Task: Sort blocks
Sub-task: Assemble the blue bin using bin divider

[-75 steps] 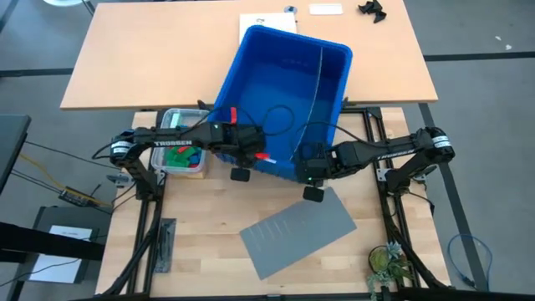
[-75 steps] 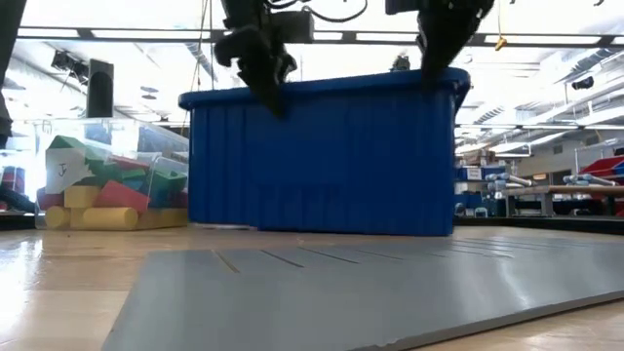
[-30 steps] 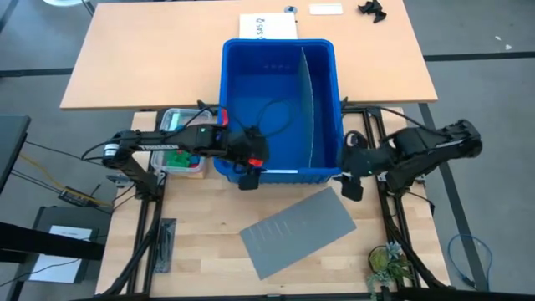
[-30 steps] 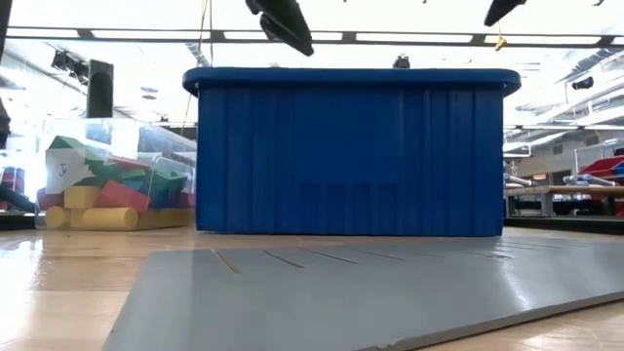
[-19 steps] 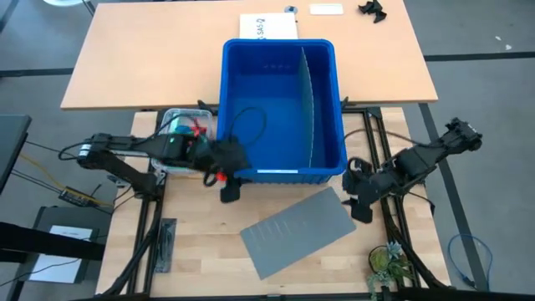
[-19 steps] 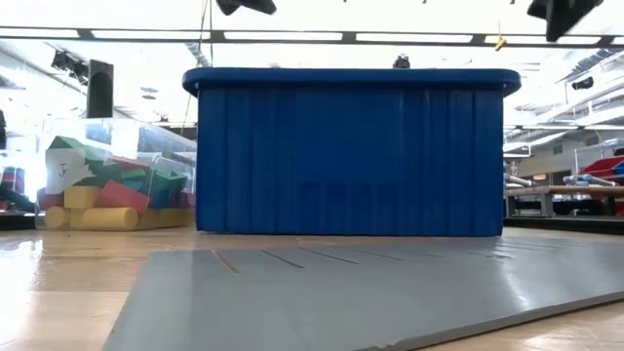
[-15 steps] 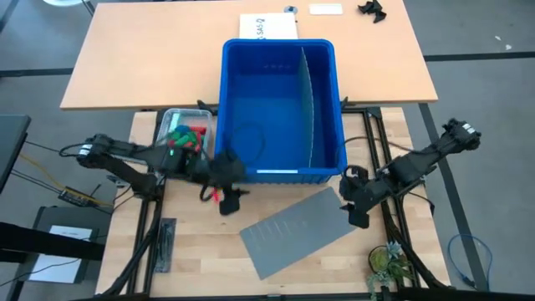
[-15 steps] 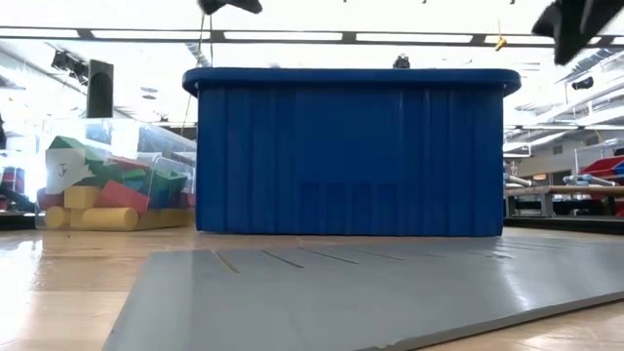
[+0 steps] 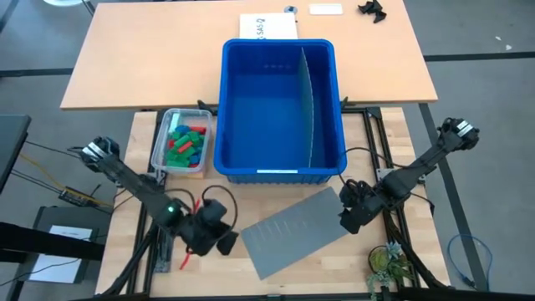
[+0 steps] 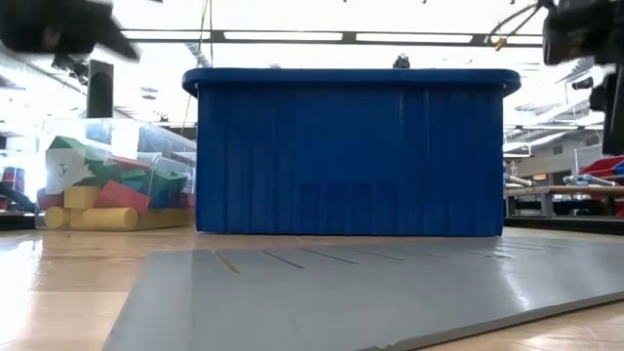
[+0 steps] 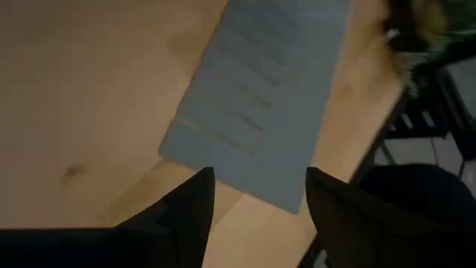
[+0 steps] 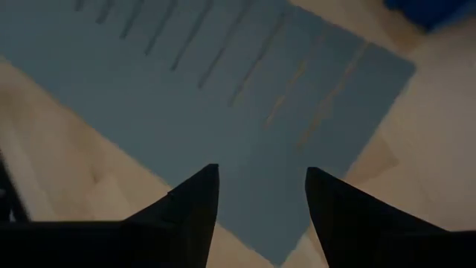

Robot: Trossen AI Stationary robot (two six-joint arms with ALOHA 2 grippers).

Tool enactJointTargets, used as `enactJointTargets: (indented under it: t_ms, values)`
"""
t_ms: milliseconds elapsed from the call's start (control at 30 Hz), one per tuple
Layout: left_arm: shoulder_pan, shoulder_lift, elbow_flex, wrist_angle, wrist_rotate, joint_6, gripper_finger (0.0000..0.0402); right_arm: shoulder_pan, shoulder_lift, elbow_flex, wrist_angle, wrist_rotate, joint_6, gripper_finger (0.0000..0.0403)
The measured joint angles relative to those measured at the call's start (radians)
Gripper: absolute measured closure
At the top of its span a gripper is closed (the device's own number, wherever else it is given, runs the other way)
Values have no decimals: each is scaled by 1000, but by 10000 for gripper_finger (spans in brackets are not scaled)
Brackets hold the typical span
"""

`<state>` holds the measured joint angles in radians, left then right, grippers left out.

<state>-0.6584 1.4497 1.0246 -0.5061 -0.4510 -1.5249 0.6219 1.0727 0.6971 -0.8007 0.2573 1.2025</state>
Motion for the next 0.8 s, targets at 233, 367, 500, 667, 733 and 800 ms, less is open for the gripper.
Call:
enactJointTargets:
  t_ms: [233, 367, 500, 667, 733, 800]
  values:
    - [3, 158, -51, 155, 62, -46, 184, -9, 5, -150, 175, -37, 71, 210]
    - [25, 215, -51, 184, 64, -18, 184, -21, 5, -196, 191, -37, 100, 213]
    - [60, 257, -51, 195, 82, 57, 184, -35, 5, -228, 249, -37, 55, 217]
    - [114, 301, -51, 195, 100, 165, 184, -57, 36, -257, 298, -38, -52, 225]
    - [136, 319, -51, 187, 119, 192, 184, -70, 58, -257, 301, -44, -96, 229]
    - [155, 335, -49, 155, 141, 205, 184, -84, 77, -257, 307, -45, -125, 232]
